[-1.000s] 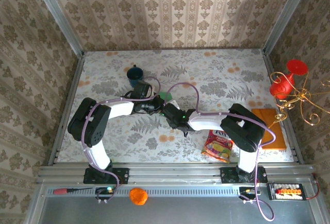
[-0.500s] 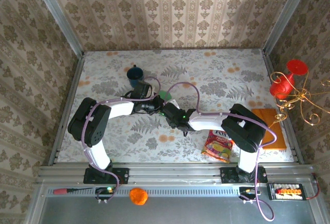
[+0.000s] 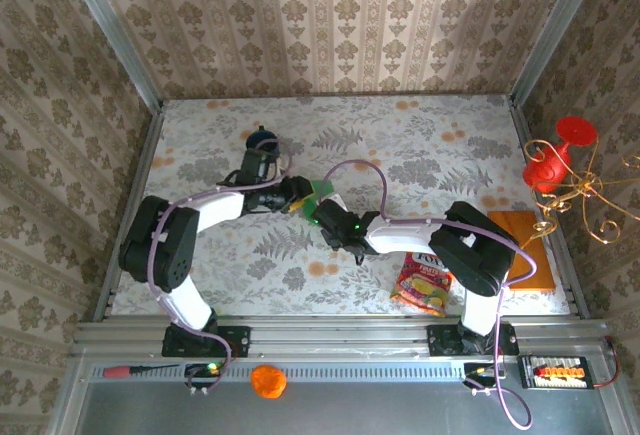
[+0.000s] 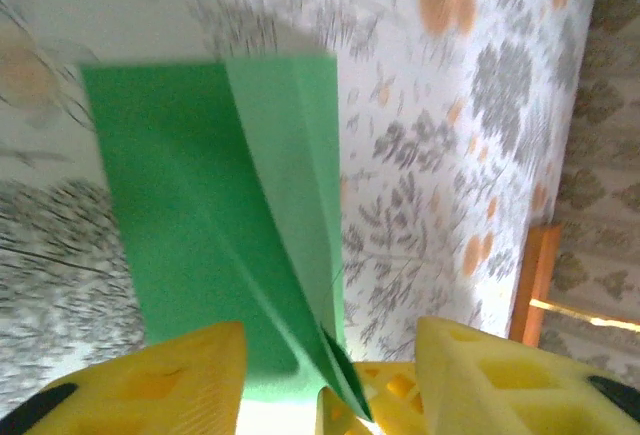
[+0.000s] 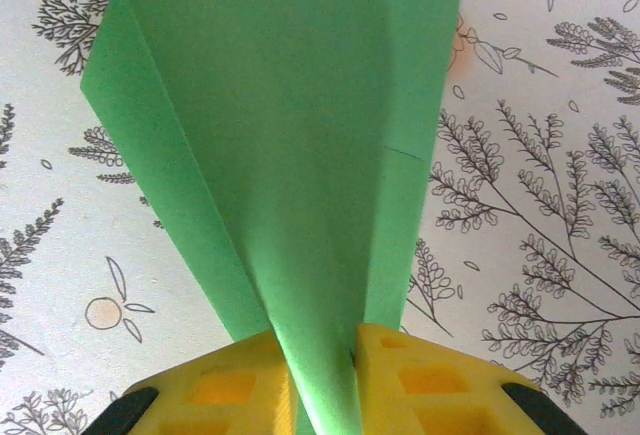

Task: Fold a paper plane with a square sheet of paper (pick it up from the middle)

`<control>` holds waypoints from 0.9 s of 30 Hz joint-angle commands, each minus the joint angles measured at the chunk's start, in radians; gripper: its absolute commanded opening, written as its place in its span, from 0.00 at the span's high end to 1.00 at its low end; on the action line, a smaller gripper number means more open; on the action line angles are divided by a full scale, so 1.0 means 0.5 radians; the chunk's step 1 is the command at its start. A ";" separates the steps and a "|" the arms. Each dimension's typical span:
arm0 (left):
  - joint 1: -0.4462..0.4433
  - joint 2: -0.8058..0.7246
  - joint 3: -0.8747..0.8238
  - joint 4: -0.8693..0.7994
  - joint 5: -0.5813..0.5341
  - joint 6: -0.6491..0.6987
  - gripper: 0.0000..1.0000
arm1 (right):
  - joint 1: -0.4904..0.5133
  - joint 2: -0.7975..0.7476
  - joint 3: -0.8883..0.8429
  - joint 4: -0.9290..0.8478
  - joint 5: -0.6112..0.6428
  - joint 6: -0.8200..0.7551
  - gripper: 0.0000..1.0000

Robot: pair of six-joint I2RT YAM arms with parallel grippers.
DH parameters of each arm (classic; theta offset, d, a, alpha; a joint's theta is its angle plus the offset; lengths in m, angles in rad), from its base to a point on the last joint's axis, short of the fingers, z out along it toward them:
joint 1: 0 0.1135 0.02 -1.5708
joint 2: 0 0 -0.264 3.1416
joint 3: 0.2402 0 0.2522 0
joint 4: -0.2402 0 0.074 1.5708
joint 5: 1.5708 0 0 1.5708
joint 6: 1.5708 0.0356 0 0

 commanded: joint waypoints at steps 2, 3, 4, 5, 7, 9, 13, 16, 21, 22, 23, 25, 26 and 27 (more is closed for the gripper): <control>0.073 -0.163 -0.071 -0.076 -0.063 0.041 0.46 | 0.002 0.063 0.050 0.001 -0.067 -0.027 0.75; 0.080 -0.181 -0.090 -0.081 -0.076 0.049 0.46 | 0.002 0.070 0.054 -0.004 -0.067 -0.023 0.74; 0.086 -0.194 -0.109 -0.085 -0.084 0.050 0.45 | 0.000 0.073 0.061 -0.009 -0.064 -0.020 0.73; 0.089 -0.201 -0.125 -0.081 -0.088 0.049 0.45 | 0.001 0.080 0.069 -0.016 -0.058 -0.020 0.73; 0.090 -0.201 -0.167 -0.066 -0.091 0.039 0.45 | 0.000 0.085 0.085 -0.032 -0.044 -0.019 0.73; 0.090 -0.199 -0.206 -0.032 -0.089 0.017 0.45 | -0.002 0.079 0.082 -0.032 -0.036 -0.019 0.74; 0.090 -0.189 -0.260 0.026 -0.080 -0.015 0.45 | -0.004 0.067 0.081 -0.032 -0.035 -0.013 0.77; 0.090 -0.185 -0.281 0.037 -0.075 -0.019 0.45 | -0.008 0.066 0.073 -0.032 -0.047 -0.008 0.79; 0.081 -0.169 -0.293 0.049 -0.052 -0.022 0.45 | -0.024 0.036 0.025 0.004 -0.101 0.011 0.81; 0.078 -0.164 -0.294 0.057 -0.044 -0.022 0.46 | -0.033 0.025 0.005 0.026 -0.129 0.010 0.81; 0.073 -0.156 -0.297 0.066 -0.037 -0.022 0.46 | -0.039 0.017 -0.016 0.053 -0.159 0.012 0.81; 0.057 -0.133 -0.303 0.100 -0.016 -0.034 0.47 | -0.061 -0.020 -0.076 0.137 -0.249 0.006 0.82; 0.050 -0.118 -0.304 0.118 -0.006 -0.040 0.49 | -0.077 -0.041 -0.111 0.183 -0.305 0.006 0.82; 0.039 -0.106 -0.306 0.139 0.006 -0.045 0.50 | -0.092 -0.062 -0.140 0.230 -0.360 0.006 0.82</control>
